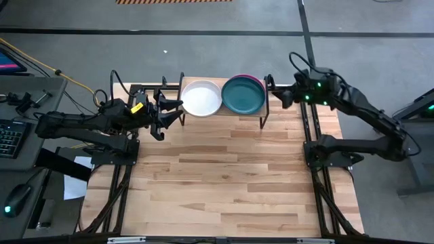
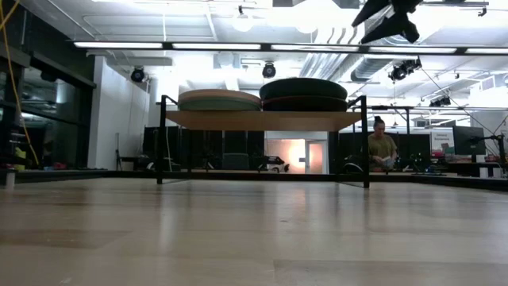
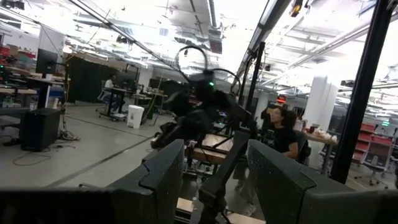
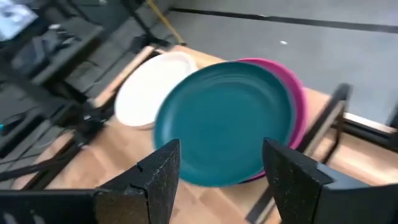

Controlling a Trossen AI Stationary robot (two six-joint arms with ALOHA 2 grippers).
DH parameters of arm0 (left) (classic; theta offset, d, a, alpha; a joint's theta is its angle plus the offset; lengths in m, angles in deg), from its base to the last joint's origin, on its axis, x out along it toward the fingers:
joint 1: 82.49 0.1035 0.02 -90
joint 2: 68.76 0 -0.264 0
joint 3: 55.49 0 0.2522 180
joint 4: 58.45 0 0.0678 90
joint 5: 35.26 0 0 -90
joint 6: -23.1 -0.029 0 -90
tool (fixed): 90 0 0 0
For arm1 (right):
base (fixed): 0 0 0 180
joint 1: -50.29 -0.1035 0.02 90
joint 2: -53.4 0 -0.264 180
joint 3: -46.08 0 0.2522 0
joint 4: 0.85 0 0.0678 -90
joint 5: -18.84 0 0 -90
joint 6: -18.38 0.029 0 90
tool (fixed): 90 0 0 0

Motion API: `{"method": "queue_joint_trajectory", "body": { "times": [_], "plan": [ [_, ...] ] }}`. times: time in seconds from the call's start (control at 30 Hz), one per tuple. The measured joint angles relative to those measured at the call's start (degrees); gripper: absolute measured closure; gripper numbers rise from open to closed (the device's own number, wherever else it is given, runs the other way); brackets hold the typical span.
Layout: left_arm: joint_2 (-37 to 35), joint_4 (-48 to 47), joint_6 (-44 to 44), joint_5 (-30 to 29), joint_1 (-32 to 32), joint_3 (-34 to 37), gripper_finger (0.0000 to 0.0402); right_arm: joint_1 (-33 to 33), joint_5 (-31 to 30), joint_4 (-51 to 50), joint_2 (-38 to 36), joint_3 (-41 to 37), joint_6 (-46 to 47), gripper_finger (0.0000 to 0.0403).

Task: Place and stack plates onto a shelf
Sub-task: Return to Home Position

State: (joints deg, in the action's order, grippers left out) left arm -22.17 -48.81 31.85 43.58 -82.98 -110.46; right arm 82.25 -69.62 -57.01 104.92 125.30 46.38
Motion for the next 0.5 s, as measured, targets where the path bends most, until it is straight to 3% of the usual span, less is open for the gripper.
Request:
{"method": "queue_joint_trajectory", "body": {
  "times": [0.13, 0.27, 0.4, 0.5],
  "plan": [
    [0.0, 0.0, 0.0, 0.0, 0.0, 0.0, 0.0234, -4.6, -0.2, 6.5, -4.6, -6.3, 0.8, 0.0197],
    [0.0, 0.0, 0.0, -0.4, 0.0, 0.0, 0.0234, -9.0, 0.4, 20.4, -7.7, -14.0, 4.1, 0.0197],
    [0.0, 0.0, 0.0, -1.5, 0.0, 0.0, 0.0234, -12.6, 0.7, 34.2, -7.5, -18.1, 3.0, 0.0207],
    [0.0, 0.0, 0.0, -1.7, 0.0, 0.0, 0.0234, -14.9, 0.7, 38.7, -6.4, -18.4, -0.3, 0.0225]
  ]
}}
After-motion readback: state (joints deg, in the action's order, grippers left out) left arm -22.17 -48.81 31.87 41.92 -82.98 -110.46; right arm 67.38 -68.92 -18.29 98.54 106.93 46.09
